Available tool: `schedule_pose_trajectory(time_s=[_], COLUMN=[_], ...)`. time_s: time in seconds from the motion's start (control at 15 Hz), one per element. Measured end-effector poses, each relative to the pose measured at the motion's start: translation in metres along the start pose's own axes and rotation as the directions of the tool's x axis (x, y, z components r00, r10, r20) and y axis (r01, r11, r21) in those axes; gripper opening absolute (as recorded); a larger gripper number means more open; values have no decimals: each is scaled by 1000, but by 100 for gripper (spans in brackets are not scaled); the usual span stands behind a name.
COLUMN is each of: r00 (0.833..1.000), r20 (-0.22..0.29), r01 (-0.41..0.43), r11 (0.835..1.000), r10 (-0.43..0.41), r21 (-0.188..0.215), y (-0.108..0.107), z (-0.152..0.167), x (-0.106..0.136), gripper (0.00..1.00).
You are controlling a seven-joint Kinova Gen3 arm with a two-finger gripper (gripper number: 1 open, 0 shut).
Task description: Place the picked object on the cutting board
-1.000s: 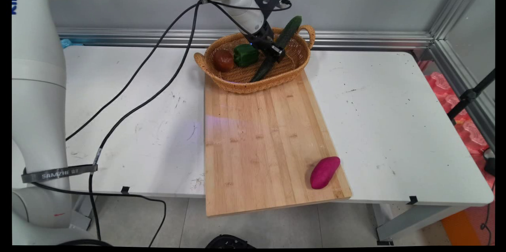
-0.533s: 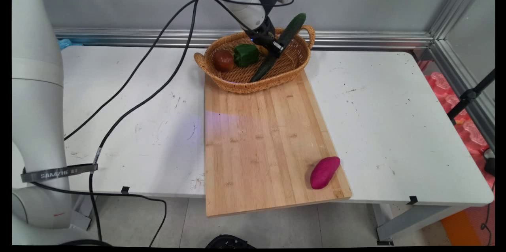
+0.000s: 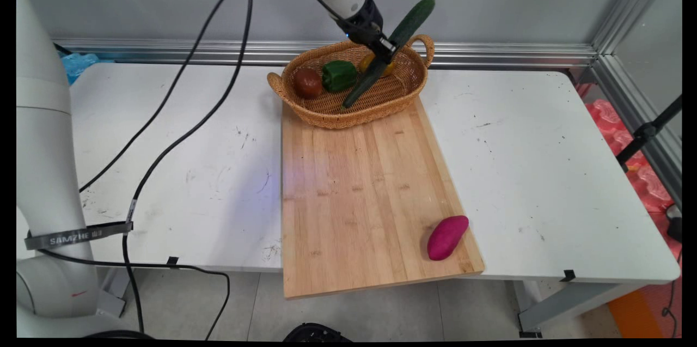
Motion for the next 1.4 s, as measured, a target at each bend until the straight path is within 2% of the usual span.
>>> schedule_pose_trajectory(time_s=[0.4, 0.8, 1.13, 1.27, 1.4], r00=[995, 970, 957, 946, 926], r20=[1, 50, 97, 113, 120], r01=[-102, -228, -246, -267, -312], r11=[992, 959, 941, 927, 905], r10=[102, 240, 275, 304, 357], r21=[-75, -170, -234, -262, -288], y=[25, 57, 81, 91, 98], z=[-45, -84, -95, -96, -94], x=[-5, -38, -71, -86, -100], gripper=[0, 0, 0, 0, 0])
